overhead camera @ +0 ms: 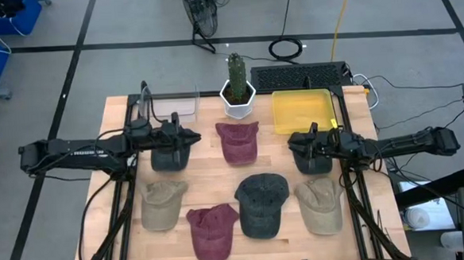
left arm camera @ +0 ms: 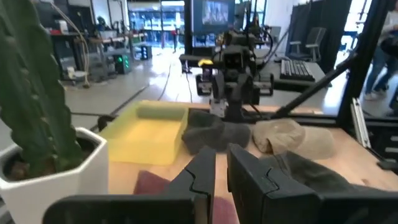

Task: Pick & Place hat
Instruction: Put the top right black cap into the yellow bin

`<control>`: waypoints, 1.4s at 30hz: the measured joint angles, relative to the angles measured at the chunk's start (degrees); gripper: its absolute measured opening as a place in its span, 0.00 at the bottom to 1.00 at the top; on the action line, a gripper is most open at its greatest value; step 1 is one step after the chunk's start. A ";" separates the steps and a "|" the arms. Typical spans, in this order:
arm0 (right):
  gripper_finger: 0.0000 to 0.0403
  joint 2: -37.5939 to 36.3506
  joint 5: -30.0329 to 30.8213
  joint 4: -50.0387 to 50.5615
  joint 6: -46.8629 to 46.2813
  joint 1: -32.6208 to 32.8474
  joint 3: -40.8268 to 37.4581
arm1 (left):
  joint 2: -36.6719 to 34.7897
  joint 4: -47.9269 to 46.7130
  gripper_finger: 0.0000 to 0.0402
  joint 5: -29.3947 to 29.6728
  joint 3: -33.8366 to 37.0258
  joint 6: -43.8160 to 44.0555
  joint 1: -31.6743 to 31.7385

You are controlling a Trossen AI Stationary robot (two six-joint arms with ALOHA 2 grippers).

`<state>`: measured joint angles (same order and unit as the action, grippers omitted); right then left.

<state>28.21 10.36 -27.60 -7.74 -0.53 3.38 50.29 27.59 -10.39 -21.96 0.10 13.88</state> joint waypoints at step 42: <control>0.30 8.12 2.94 65.76 -10.93 1.37 29.68 | -0.05 -1.68 0.12 -6.28 0.00 -1.94 2.24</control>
<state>36.33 13.29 38.16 -18.66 0.84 33.06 50.24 25.92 -16.67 -21.96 -1.84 16.12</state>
